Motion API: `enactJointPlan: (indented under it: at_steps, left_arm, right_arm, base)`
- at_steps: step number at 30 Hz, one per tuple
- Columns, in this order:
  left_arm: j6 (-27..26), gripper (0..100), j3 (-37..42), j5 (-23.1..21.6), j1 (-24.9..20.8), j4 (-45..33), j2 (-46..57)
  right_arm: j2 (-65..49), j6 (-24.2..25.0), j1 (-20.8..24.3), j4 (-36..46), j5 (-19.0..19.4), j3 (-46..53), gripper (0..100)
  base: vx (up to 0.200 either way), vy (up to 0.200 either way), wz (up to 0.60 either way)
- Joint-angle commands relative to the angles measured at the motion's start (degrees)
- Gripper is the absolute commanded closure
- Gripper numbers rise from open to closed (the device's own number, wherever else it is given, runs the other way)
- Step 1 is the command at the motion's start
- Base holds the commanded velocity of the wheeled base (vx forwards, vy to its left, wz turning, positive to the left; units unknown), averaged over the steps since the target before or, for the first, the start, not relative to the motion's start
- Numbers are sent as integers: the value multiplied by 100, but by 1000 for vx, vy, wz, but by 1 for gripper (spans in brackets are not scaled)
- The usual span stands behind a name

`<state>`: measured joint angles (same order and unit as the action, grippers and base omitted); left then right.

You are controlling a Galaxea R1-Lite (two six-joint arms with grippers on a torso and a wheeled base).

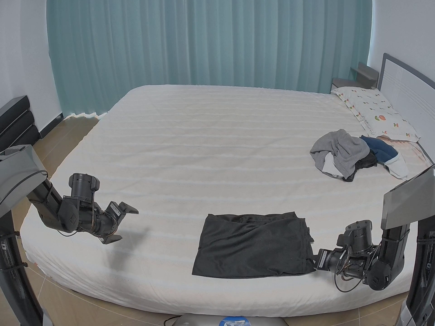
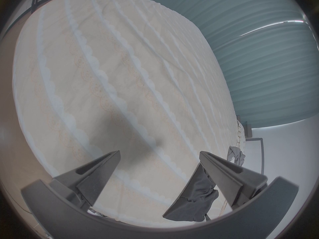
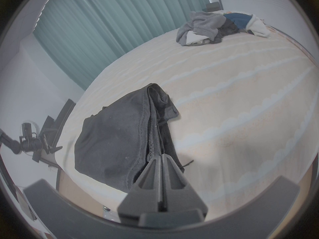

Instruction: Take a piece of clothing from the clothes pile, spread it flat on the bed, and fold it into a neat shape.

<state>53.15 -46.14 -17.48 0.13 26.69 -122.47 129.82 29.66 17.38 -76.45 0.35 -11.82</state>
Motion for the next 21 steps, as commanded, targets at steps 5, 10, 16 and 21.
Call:
enactJointPlan:
  at_steps: [5, 10, 16, 21]
  left_arm:
    - [2, 0, 0, -1, -5, 3, -14]
    - [2, 0, 0, -1, 4, 3, -14]
    - [2, 0, 0, 8, -5, 3, -14]
    - [2, 0, 0, -1, -5, 3, -14]
  right_arm:
    - [167, -241, -60, 25, 9, 154, 0]
    - [211, -356, -209, -11, 17, 110, 0]
    - [-35, -101, -429, -221, 220, -110, 0]
    - [79, 453, -605, -257, 246, -637, 0]
  base:
    - [0, 0, 0]
    - [0, 0, 0]
    - [0, 0, 0]
    - [0, 0, 0]
